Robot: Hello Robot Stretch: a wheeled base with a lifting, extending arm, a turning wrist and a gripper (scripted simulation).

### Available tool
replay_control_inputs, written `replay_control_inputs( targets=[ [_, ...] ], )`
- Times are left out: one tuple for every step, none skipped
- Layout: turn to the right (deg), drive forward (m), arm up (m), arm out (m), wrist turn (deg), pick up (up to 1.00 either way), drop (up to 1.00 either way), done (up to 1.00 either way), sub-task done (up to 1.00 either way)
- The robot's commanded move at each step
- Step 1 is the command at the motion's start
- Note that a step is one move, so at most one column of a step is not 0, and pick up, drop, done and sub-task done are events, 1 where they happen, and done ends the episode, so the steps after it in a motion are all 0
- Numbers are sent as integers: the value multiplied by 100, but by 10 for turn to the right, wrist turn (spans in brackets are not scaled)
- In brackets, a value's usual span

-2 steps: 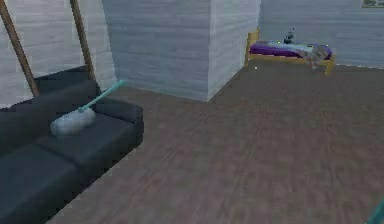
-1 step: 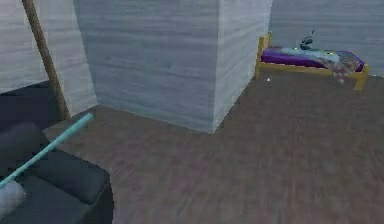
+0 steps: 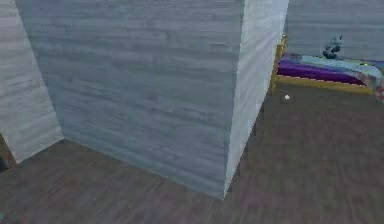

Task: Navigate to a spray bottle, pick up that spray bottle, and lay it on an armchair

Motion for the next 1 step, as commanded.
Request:
replay_control_inputs(
  targets=[
    [390,0,0,0,0,0,0,0,0]
  ],
)
